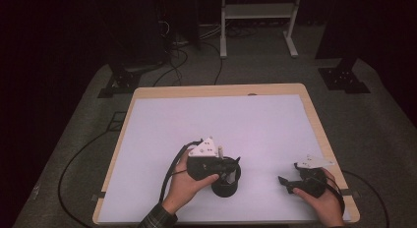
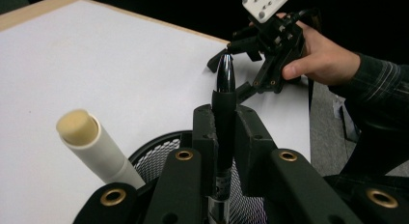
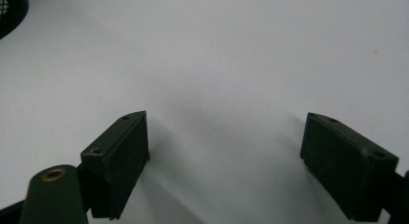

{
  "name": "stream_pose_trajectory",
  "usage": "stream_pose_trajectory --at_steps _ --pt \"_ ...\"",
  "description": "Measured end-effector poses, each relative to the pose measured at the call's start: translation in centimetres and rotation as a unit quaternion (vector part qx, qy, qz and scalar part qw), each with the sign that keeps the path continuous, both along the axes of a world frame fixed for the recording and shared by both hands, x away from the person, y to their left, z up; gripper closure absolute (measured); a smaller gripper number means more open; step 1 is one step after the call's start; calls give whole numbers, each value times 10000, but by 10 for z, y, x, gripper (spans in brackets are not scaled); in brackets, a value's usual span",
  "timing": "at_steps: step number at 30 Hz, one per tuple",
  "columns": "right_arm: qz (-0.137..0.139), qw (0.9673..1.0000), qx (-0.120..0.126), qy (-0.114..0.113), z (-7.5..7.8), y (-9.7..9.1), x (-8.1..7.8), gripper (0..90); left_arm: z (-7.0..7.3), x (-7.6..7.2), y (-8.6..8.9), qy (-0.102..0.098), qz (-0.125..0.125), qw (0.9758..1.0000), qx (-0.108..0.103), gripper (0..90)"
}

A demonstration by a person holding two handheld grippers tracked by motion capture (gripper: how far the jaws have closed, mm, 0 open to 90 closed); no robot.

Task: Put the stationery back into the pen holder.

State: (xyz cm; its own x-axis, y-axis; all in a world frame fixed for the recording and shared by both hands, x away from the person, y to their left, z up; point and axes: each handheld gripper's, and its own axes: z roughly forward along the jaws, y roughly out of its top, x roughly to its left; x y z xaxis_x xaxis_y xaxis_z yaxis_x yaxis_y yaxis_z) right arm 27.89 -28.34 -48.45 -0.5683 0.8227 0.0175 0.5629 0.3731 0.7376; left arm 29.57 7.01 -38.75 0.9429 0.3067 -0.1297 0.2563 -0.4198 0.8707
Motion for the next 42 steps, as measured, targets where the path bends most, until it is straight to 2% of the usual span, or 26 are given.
stream_pose_trajectory --at_steps 9,20,23,36,42 --pt "0 10000 -1 0 0 0 0 163 -1 1 2 22 27 10000 25 793" --pt "0 10000 -2 0 0 0 0 163 4 -3 9 -26 89 10000 -8 728" --pt "1 10000 -2 -1 0 0 0 163 7 -3 15 -74 130 9999 -10 719" --pt "1 10000 -2 -3 0 0 0 163 13 -5 43 -17 373 9993 29 647" --pt "1 10000 1 0 0 0 0 163 13 -5 58 3 550 9984 93 564"
